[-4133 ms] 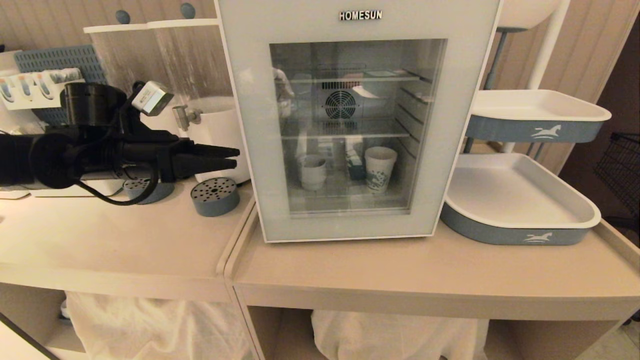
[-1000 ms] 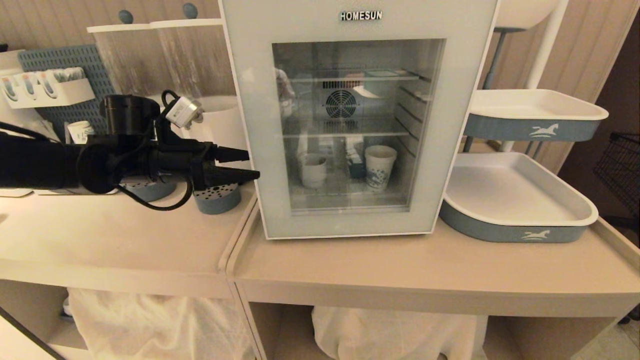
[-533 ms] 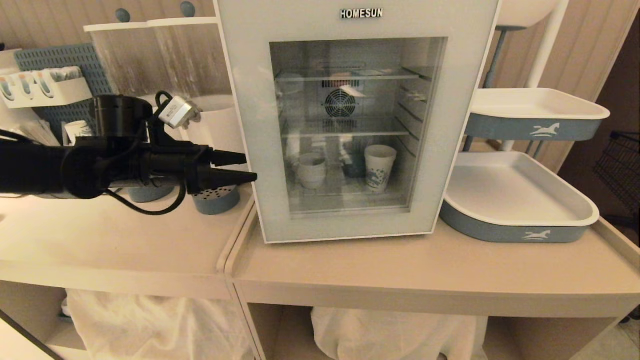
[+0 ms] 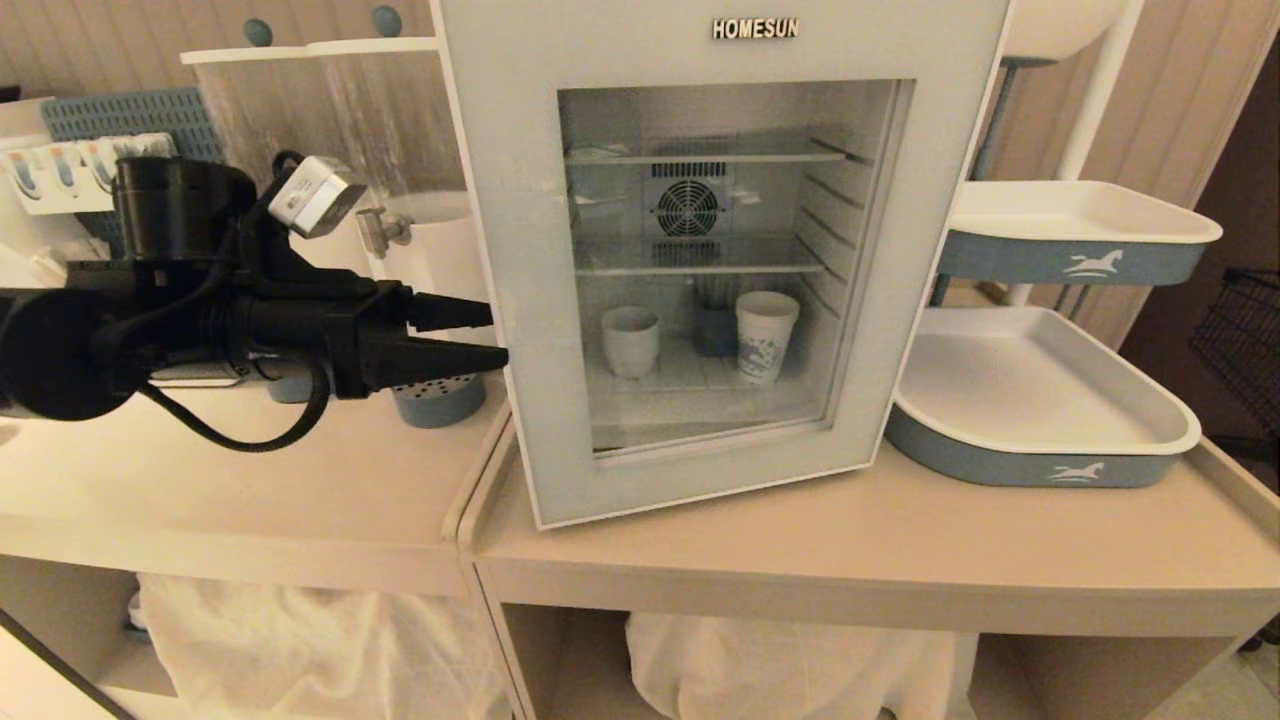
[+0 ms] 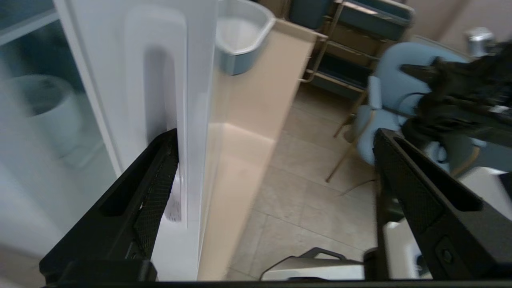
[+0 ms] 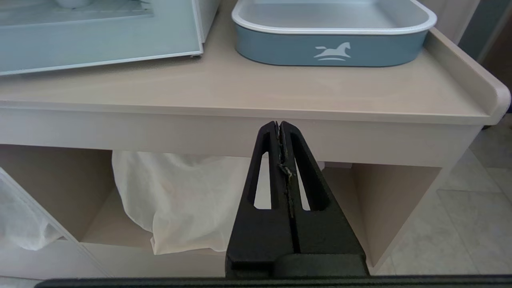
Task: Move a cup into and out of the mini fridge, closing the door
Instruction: Open the freezer door
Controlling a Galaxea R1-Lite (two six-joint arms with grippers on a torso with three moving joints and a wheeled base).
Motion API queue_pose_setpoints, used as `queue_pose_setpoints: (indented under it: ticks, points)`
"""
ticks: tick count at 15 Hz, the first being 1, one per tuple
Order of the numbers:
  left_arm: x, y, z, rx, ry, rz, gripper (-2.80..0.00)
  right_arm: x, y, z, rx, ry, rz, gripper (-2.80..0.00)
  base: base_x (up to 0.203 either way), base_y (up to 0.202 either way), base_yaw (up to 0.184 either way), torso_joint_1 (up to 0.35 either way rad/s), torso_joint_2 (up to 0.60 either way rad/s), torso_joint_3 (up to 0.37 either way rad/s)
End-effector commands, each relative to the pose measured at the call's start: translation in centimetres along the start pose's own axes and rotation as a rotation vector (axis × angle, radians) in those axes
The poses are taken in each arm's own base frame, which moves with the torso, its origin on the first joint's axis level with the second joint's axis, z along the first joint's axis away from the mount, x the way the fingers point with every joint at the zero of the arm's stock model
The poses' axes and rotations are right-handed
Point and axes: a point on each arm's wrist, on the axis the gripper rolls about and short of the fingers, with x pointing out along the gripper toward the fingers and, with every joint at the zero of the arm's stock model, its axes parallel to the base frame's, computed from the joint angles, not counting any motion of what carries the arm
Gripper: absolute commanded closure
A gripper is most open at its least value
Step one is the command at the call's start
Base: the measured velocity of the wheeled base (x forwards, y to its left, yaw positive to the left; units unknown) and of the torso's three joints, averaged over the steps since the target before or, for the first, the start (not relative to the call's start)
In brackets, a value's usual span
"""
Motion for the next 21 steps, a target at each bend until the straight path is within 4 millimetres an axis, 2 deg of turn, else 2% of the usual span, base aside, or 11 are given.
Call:
queue_pose_setpoints:
  ticks: [1, 2, 4, 7, 9, 11, 14, 16, 19, 21]
  points:
    - [0.3, -1.5, 0.7, 0.034, -0.009, -0.033, -2.80, 0.0, 0.0, 0.0, 0.000, 0.000, 0.001, 0.00, 0.000, 0.000, 0.000, 0.000, 0.00, 0.000]
    - [0.5, -1.8, 0.8, 0.031, -0.007, -0.040, -2.80, 0.0, 0.0, 0.0, 0.000, 0.000, 0.001, 0.00, 0.000, 0.000, 0.000, 0.000, 0.00, 0.000]
    - [2.3, -3.9, 1.2, 0.033, 0.001, -0.104, -2.80, 0.0, 0.0, 0.0, 0.000, 0.000, 0.001, 0.00, 0.000, 0.000, 0.000, 0.000, 0.00, 0.000]
    - [5.9, -8.2, 1.4, 0.029, 0.034, -0.157, -2.80, 0.0, 0.0, 0.0, 0.001, -0.003, -0.001, 0.00, 0.000, 0.000, 0.000, 0.000, 0.00, 0.000]
    - [7.0, -10.1, 0.9, 0.026, 0.052, -0.194, -2.80, 0.0, 0.0, 0.1, 0.003, -0.008, -0.002, 0.00, 0.000, 0.000, 0.000, 0.000, 0.00, 0.000]
    - [7.2, -10.8, 0.8, 0.026, 0.058, -0.202, -2.80, 0.0, 0.0, 0.1, 0.003, -0.008, -0.004, 0.00, 0.000, 0.000, 0.000, 0.000, 0.00, 0.000]
    - [8.5, -14.0, 0.5, 0.039, 0.079, -0.266, -2.80, 0.0, 0.0, 0.0, 0.003, -0.005, -0.002, 0.00, 0.000, 0.000, 0.000, 0.000, 0.00, 0.000]
    - [8.7, -14.7, 0.5, 0.041, 0.081, -0.284, -2.80, 0.0, 0.0, 0.0, 0.003, -0.002, -0.002, 0.00, 0.000, 0.000, 0.000, 0.000, 0.00, 0.000]
    - [10.0, -16.8, 0.7, 0.044, 0.087, -0.378, -2.80, 0.0, 0.0, 0.0, 0.001, -0.002, -0.001, 0.00, 0.000, 0.000, 0.000, 0.000, 0.00, 0.000]
    - [11.4, -19.4, 0.7, 0.026, 0.106, -0.460, -2.80, 0.0, 0.0, 0.0, 0.003, -0.002, -0.001, 0.00, 0.000, 0.000, 0.000, 0.000, 0.00, 0.000]
